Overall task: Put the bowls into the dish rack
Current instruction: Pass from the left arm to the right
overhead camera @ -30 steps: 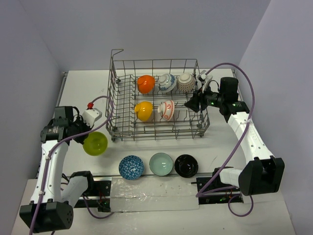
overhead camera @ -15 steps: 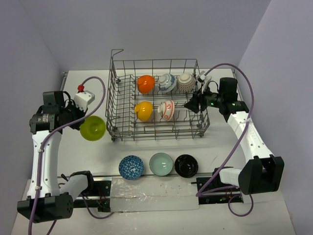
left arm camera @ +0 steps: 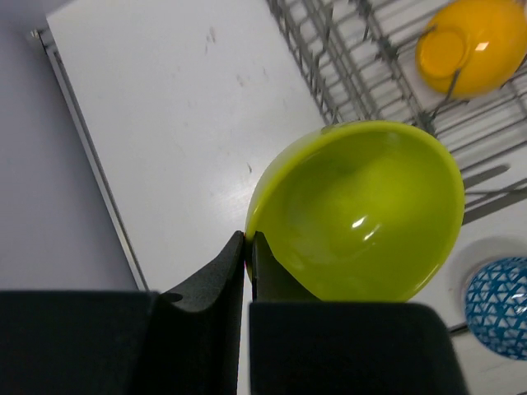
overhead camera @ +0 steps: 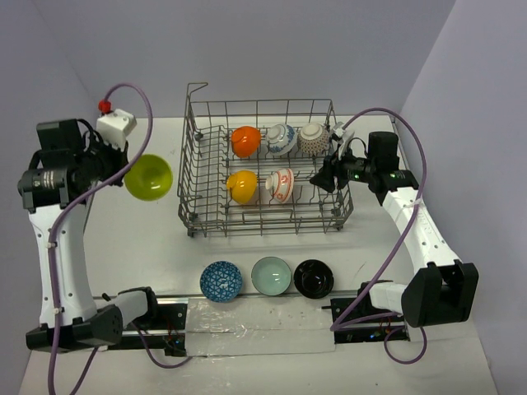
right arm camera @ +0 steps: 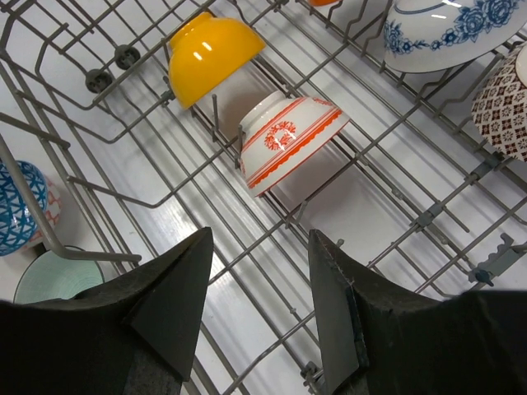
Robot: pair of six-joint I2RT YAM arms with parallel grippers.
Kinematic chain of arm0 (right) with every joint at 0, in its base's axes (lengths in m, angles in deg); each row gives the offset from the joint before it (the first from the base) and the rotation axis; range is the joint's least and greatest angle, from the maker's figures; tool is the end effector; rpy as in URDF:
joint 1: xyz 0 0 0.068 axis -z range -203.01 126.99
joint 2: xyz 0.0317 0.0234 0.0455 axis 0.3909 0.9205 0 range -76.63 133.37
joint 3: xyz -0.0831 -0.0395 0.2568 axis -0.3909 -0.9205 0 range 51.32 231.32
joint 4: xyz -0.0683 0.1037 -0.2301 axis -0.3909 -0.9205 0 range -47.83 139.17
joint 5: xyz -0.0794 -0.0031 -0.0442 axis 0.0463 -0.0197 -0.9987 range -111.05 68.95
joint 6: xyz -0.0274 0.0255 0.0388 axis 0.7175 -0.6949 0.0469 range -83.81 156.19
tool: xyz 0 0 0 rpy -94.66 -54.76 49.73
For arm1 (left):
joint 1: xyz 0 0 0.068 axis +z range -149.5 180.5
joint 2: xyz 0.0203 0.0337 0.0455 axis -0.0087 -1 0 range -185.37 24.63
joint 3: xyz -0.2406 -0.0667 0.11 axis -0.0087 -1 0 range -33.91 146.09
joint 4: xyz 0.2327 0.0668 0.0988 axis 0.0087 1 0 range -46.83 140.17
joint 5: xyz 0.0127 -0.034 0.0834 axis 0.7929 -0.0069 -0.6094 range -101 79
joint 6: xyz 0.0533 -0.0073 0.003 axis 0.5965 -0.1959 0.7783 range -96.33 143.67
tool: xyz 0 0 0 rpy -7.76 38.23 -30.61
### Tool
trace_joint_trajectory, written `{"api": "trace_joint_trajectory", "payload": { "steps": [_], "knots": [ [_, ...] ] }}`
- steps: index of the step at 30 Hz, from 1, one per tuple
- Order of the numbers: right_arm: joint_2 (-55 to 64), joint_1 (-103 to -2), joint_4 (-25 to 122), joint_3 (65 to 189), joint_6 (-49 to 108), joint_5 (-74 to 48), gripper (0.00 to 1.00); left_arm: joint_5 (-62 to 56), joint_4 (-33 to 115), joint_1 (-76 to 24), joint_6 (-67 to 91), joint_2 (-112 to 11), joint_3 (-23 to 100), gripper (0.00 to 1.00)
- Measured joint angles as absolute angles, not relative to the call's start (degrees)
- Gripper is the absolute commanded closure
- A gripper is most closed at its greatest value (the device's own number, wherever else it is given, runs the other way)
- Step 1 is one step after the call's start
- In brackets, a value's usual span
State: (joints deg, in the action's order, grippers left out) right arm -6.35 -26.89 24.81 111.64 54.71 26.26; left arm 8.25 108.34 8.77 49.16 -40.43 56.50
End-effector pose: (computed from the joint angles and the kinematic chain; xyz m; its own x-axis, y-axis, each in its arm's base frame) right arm 0.2613 0.0439 0.3233 -0.3263 -0.2381 -0.9148 -0.7965 0.5904 0.1305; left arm 0.1868 0.0153 0.4432 -0.5226 0.3346 -0.7842 0.3763 0.9158 0.1400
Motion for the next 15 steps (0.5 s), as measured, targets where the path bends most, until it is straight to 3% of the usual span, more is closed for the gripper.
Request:
{"api": "trace_joint_trajectory", "payload": {
  "steps": [5, 15],
  "knots": [
    [-6.35, -27.26, 24.13, 111.64, 54.97, 26.56, 0.43, 12.42, 109.67, 8.77, 46.10, -47.69, 69.02, 1.00],
    [-6.35, -27.37, 23.80, 111.64, 55.39, 26.65, 0.43, 13.01, 111.48, 1.34, 40.94, -59.42, 77.55, 1.00]
  ]
}}
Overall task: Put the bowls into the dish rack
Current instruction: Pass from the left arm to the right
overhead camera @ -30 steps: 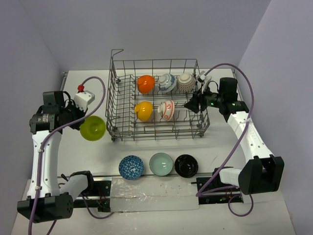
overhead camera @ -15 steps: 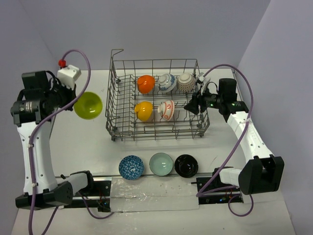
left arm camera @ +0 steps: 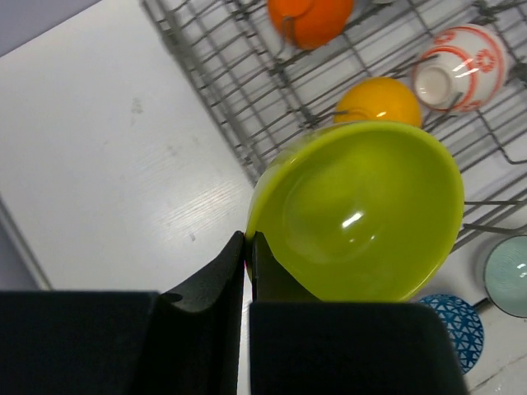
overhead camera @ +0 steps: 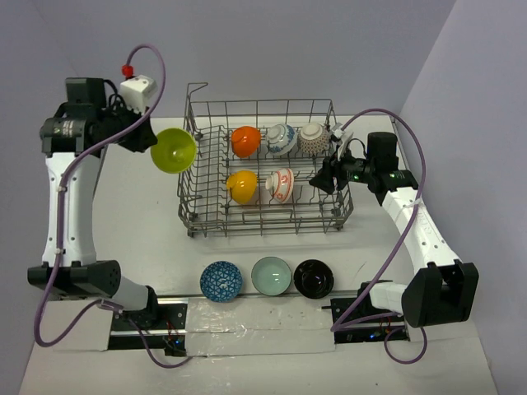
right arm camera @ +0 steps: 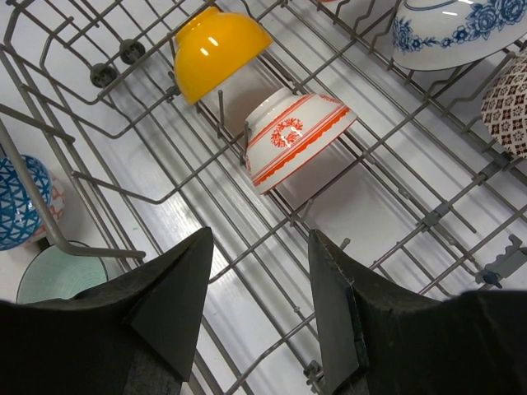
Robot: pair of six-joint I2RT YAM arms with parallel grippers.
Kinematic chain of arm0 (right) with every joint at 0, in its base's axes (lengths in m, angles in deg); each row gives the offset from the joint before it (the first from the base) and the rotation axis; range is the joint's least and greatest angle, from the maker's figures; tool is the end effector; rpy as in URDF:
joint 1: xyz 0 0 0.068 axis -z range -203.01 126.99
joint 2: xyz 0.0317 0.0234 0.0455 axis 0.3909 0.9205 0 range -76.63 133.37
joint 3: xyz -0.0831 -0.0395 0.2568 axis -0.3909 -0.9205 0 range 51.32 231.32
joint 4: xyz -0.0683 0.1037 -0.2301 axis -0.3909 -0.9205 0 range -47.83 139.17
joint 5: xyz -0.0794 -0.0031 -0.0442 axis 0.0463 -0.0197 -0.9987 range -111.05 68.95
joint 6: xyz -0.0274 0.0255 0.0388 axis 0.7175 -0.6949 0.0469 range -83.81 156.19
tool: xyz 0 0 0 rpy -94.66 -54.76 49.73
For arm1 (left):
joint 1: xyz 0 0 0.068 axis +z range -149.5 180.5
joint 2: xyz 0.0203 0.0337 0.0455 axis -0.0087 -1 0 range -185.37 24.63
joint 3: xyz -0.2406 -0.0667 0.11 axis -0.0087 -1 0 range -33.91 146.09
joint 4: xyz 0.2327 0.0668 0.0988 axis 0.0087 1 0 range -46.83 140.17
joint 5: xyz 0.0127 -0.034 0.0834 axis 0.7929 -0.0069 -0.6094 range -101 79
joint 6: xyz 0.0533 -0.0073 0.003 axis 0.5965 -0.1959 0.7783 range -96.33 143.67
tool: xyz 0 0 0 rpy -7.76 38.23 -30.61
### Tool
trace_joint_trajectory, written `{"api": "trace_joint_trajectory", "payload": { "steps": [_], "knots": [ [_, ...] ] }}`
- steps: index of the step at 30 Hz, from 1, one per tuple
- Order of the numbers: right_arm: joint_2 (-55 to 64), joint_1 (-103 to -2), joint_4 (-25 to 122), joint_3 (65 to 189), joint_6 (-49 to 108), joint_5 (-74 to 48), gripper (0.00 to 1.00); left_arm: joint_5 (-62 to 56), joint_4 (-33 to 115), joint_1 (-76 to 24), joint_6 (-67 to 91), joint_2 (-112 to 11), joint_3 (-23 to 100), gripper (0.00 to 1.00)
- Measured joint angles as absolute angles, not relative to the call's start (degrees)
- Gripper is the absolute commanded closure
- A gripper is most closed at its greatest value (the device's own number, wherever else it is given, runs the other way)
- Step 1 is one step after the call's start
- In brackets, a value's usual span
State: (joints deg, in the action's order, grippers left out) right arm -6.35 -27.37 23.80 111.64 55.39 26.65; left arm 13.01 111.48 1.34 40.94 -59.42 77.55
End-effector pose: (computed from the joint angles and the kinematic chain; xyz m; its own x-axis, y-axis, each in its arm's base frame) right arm 0.2598 0.0461 0.3220 -0.3297 -0.2472 -0.9111 -0.8062 0.5760 0.1355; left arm 0.2632 -0.0106 0.4725 -0.5378 0.2633 -0.8009 0.4752 0.8794 -0.0300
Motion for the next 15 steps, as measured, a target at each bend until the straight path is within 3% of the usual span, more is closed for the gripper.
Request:
{"api": "trace_joint_trajectory", "payload": {
  "steps": [8, 15],
  "knots": [
    [-6.57, -28.68, 20.83, 113.95, 55.93, 29.01, 0.43, 11.68, 109.15, -12.69, 36.81, -68.93, 82.57, 1.00],
    [-6.02, -29.71, 15.28, 120.40, 60.33, 29.75, 0.44, 11.00, 108.51, -20.41, 35.17, -84.23, 97.00, 1.00]
  ]
}}
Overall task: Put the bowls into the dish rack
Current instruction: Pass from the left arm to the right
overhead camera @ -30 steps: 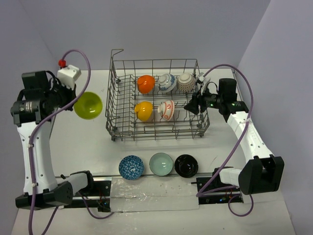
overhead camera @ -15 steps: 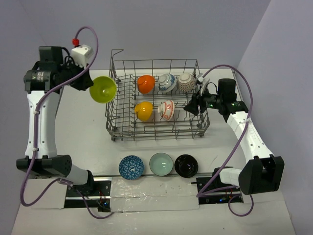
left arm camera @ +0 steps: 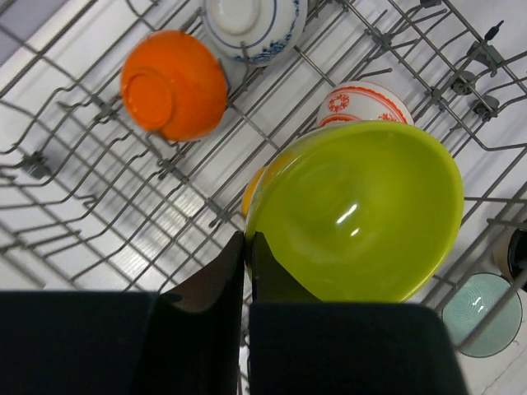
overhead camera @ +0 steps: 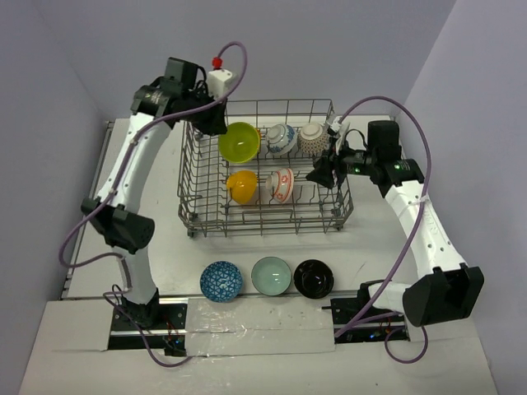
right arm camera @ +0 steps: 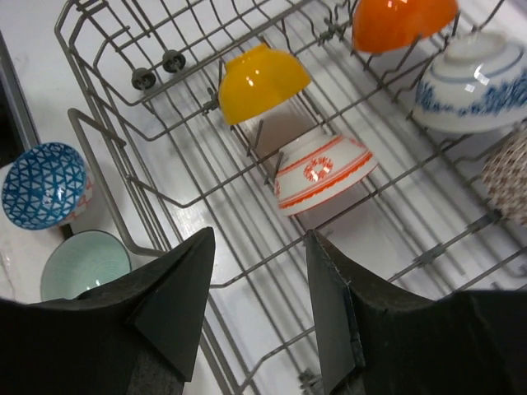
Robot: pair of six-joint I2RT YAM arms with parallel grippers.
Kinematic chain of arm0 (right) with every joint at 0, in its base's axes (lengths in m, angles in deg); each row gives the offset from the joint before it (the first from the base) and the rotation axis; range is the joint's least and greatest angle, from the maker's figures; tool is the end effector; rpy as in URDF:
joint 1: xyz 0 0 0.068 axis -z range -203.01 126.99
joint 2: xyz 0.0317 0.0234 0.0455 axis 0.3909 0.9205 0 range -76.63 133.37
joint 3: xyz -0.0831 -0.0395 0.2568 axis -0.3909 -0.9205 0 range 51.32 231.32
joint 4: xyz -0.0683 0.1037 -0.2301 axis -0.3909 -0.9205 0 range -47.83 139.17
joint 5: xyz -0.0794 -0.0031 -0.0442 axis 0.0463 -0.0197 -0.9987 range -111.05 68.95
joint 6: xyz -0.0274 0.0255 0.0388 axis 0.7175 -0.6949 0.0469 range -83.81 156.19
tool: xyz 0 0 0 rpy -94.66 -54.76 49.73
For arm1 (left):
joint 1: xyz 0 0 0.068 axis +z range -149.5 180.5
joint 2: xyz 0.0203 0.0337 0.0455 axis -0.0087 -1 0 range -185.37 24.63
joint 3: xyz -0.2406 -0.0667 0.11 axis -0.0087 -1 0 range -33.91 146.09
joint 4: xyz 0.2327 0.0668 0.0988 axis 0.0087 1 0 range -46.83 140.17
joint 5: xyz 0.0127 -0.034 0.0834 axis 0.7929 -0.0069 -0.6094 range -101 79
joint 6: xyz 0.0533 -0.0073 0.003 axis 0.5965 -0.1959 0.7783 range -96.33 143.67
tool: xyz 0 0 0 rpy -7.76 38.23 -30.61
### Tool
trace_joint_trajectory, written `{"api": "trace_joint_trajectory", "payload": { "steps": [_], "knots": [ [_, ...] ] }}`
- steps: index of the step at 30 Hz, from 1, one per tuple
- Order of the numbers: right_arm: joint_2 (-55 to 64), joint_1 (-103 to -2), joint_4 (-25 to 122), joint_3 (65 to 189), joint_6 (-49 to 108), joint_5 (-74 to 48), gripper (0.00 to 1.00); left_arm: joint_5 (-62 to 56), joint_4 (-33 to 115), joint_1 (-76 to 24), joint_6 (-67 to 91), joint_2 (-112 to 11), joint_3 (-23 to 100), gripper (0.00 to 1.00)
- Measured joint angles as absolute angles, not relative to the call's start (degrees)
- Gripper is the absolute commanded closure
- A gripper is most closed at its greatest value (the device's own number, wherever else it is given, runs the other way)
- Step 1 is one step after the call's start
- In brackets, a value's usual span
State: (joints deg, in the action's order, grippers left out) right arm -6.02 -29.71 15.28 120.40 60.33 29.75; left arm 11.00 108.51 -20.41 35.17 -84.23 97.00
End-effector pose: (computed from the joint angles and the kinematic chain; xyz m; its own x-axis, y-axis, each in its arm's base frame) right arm 0.2526 0.0574 0.3600 -0.2385 -0.2883 -0.9274 -0.8751 0.4779 0.0764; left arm 0.3575 -0.1509 0.4377 -0.5109 0.3931 -0.7645 0.7016 0.7046 -0.1065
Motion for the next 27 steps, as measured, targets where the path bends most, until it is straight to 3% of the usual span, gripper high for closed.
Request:
{"api": "trace_joint_trajectory", "payload": {
  "steps": [11, 27],
  "knots": [
    [-3.99, -36.72, 8.87, 129.06, 78.80, 27.63, 0.48, 11.18, 108.58, -27.25, 34.96, -96.87, 101.22, 1.00],
    [9.98, -49.51, 2.01, 130.80, 96.68, 22.85, 0.54, 11.05, 111.31, -32.21, 34.76, -99.73, 102.07, 1.00]
  ]
}}
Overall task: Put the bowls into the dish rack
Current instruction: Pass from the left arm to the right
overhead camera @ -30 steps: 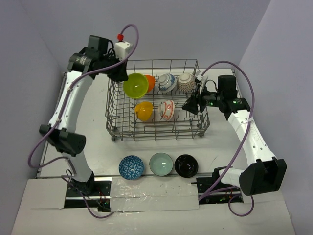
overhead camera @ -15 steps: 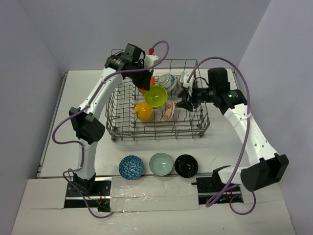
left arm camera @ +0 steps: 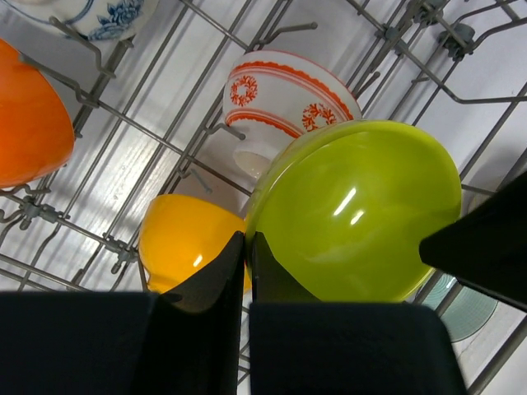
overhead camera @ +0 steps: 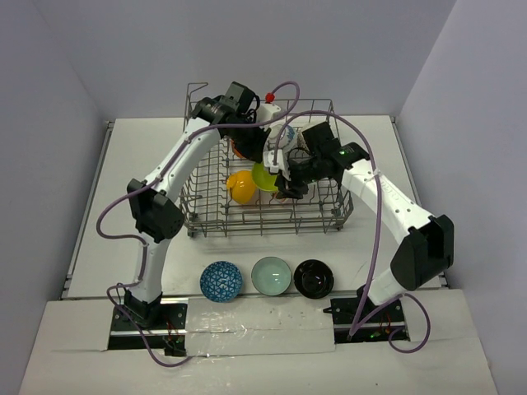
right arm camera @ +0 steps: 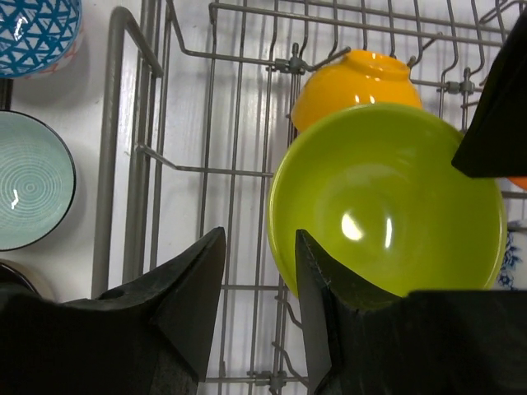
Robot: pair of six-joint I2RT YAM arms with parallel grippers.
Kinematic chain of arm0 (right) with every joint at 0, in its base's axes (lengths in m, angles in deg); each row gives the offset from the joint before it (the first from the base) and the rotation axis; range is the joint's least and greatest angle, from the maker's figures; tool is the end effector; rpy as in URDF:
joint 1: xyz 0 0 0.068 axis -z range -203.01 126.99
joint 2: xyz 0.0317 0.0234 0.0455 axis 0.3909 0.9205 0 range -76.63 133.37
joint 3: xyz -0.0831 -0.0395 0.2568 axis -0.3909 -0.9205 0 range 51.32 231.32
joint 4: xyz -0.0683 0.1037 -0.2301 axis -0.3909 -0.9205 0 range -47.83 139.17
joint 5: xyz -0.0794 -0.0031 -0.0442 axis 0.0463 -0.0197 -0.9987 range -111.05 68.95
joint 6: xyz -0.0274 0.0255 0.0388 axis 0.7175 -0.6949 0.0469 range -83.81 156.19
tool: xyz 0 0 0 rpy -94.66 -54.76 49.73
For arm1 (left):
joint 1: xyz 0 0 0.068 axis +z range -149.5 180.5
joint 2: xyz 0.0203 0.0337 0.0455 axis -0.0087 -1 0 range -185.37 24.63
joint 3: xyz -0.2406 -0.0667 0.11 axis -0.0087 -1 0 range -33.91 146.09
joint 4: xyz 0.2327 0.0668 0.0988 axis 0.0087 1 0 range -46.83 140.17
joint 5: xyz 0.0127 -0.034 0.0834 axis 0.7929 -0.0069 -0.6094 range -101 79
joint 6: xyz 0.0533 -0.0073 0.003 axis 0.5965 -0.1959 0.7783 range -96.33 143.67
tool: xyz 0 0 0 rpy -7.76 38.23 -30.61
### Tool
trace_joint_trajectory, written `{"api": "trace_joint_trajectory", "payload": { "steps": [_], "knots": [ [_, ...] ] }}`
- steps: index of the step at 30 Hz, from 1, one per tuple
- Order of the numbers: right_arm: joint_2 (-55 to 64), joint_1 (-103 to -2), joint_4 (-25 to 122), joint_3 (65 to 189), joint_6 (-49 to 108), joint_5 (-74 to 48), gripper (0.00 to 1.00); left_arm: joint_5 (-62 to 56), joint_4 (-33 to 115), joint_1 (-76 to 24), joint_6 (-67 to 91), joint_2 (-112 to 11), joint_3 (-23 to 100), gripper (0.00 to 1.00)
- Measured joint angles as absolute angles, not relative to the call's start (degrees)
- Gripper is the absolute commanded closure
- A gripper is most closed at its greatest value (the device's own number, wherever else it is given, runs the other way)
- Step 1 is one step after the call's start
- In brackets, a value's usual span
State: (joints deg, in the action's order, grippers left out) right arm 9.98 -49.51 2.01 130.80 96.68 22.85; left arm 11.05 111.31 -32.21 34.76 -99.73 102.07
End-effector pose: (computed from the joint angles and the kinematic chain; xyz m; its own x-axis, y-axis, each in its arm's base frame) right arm 0.2693 0.1618 0.3252 0.2372 -0.5825 -0.7775 -0.9691 -0.0866 -0.2308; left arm 0.3764 -0.2576 0.3505 -0.5588 0.5708 -0.6016 0.7975 0.5688 -0.2011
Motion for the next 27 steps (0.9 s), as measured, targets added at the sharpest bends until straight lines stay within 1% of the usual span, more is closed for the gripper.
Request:
{"api": "trace_joint_trajectory", "payload": {
  "steps": [5, 19, 22, 23, 27],
  "knots": [
    [10.11, -50.89, 1.70, 131.68, 97.38, 21.67, 0.56, 11.16, 111.66, -32.06, 34.80, -99.86, 102.09, 1.00],
    [10.11, -51.00, 4.24, 129.62, 97.16, 17.08, 0.57, 11.68, 112.05, -32.17, 34.98, -99.86, 102.05, 1.00],
    [10.46, -51.00, 5.18, 129.60, 97.00, 16.36, 0.67, 11.64, 112.05, -32.28, 34.98, -99.84, 102.03, 1.00],
    [10.68, -51.00, 5.16, 129.60, 96.89, 16.38, 0.73, 11.53, 111.92, -32.32, 35.07, -99.84, 101.92, 1.00],
    [11.94, -51.65, 5.03, 129.60, 96.61, 16.73, 0.78, 11.42, 110.87, -32.32, 35.44, -99.82, 101.09, 1.00]
  ]
}}
